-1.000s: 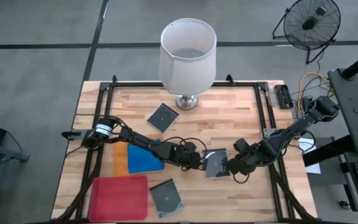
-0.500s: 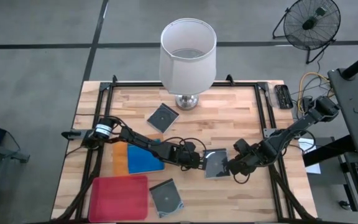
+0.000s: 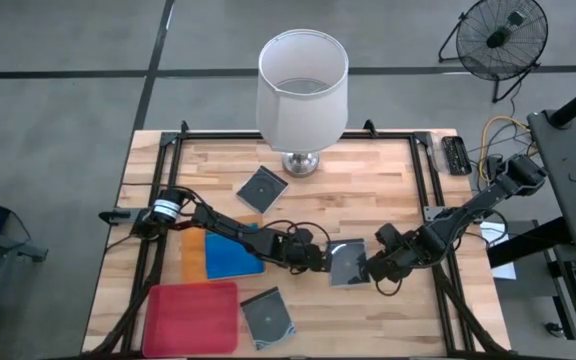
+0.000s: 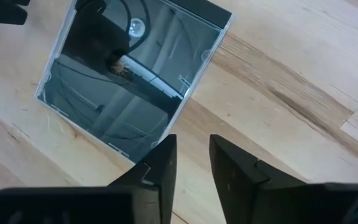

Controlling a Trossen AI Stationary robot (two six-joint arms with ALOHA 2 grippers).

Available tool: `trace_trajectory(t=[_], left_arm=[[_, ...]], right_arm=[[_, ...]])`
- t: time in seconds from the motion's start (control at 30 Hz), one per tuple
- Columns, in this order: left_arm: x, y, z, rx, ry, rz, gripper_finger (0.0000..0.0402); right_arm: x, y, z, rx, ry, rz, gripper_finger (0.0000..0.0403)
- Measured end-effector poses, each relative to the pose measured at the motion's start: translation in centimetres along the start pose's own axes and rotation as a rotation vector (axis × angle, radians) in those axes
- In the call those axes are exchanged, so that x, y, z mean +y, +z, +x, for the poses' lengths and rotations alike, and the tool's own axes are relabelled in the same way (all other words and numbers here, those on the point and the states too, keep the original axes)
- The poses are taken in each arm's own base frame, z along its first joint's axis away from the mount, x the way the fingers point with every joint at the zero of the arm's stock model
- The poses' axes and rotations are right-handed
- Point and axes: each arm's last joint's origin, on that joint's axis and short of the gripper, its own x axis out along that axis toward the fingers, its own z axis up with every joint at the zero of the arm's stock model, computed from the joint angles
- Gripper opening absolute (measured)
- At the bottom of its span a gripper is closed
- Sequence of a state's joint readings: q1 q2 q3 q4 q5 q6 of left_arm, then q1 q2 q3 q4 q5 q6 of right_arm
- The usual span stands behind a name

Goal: Pick & place jewel cases by type
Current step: Put the middle black cd case into the pink bin

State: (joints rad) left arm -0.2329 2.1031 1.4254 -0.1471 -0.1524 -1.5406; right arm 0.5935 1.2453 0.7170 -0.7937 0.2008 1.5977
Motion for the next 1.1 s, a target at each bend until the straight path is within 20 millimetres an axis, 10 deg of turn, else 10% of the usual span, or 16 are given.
trace_trajectory(t=[1.1], left_arm=[[1.8, 0.1, 0.9, -0.035, -0.126, -0.098, 0.0211]], right_arm=[[-1.0, -1.2, 2.2, 0.042, 0.067, 0.085, 0.0153]])
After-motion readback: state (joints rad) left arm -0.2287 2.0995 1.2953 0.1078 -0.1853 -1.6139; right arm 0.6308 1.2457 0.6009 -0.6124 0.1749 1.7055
